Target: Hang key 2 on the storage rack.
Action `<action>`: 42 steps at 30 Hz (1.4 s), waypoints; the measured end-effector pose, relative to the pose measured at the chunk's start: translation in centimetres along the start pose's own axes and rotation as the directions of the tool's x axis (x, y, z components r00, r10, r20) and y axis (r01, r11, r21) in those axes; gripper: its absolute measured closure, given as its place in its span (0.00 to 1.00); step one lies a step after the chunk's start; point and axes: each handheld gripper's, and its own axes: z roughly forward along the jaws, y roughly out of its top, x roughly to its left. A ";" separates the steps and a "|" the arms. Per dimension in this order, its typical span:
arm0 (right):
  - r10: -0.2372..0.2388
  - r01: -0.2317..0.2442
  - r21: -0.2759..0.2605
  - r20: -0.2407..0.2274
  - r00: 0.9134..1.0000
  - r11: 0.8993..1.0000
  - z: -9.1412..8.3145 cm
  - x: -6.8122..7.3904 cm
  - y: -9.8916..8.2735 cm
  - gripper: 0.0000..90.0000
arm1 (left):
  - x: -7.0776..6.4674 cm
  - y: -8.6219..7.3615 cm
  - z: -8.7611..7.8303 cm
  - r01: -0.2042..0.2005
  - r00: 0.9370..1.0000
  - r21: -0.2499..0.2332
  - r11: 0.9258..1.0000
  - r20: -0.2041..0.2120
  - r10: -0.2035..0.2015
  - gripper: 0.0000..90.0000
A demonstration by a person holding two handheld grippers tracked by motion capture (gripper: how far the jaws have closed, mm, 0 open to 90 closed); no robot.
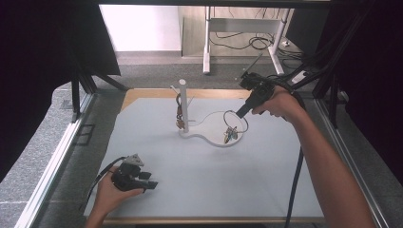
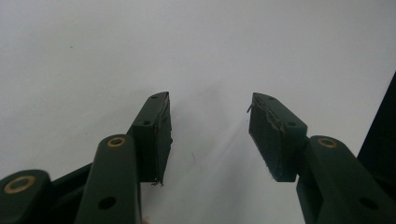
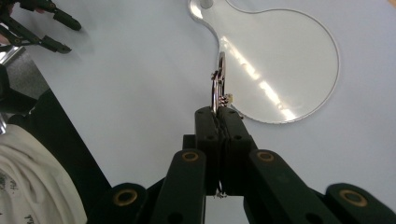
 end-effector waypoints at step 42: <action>0.053 -0.052 -0.047 0.019 0.998 0.998 0.3 -2.2 5.0 0.98 | 0.1 0.0 -0.7 0.021 0.999 -0.040 0.999 0.029 -0.020 0.55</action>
